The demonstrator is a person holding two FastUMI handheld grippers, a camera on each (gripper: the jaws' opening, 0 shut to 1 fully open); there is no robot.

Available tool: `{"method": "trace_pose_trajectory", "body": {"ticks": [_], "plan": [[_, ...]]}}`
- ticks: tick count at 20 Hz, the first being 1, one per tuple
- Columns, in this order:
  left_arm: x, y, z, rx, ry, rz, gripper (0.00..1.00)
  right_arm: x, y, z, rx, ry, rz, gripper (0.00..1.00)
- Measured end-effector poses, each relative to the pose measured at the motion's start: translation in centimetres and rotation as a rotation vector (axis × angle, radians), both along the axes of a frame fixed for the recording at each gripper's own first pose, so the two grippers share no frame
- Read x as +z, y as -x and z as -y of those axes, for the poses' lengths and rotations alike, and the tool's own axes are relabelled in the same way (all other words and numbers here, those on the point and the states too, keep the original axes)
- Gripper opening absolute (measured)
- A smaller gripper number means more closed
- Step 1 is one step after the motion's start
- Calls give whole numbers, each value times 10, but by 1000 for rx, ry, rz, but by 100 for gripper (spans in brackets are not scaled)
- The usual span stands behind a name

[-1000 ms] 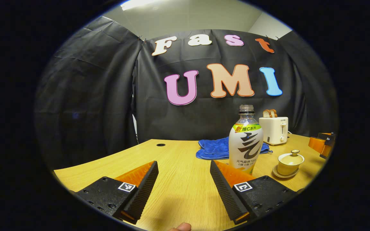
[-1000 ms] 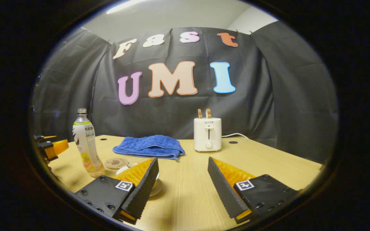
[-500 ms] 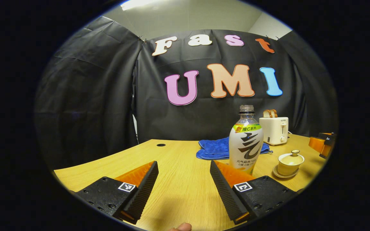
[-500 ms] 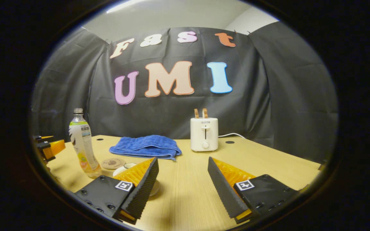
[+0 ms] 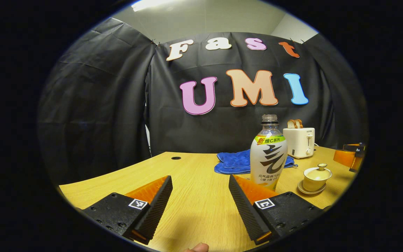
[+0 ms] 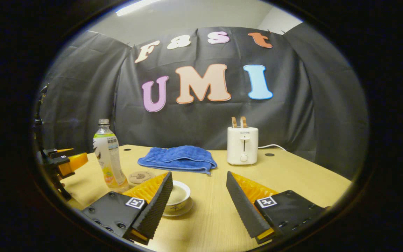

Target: Open the teacup lid with one hand, grasp the water bottle and pour water into the teacup with the other hand; after pouring, place the water bottle on the coaster and then close the teacup lid.

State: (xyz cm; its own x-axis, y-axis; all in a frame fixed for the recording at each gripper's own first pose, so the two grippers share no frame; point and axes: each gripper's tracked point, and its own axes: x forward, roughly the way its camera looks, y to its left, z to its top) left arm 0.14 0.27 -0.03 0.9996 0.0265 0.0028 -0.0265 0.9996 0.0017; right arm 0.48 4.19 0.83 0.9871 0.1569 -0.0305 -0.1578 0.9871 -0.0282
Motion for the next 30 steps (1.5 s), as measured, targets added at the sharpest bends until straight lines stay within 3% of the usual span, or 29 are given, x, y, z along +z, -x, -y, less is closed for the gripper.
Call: {"method": "trace_pose_trajectory", "body": {"ticks": [5,11,20,22,25,30], "plan": [[0,0,-1,0,1,-1,95,-4,-10,-34,79,57,-39,100],[-1,0,-1,0,2,-1,95,-25,-21,-54,116,81,-125,99],[-1,-1,0,0,3,-1,95,-34,-26,-65,144,83,-165,55],[-2,-1,0,1,4,-1,95,-35,-26,-67,143,80,-170,35],[-1,0,0,0,3,-1,94,-35,-25,-66,140,87,-161,30],[-3,0,4,-22,7,-1,95,-27,-25,-63,137,26,-166,30]]}}
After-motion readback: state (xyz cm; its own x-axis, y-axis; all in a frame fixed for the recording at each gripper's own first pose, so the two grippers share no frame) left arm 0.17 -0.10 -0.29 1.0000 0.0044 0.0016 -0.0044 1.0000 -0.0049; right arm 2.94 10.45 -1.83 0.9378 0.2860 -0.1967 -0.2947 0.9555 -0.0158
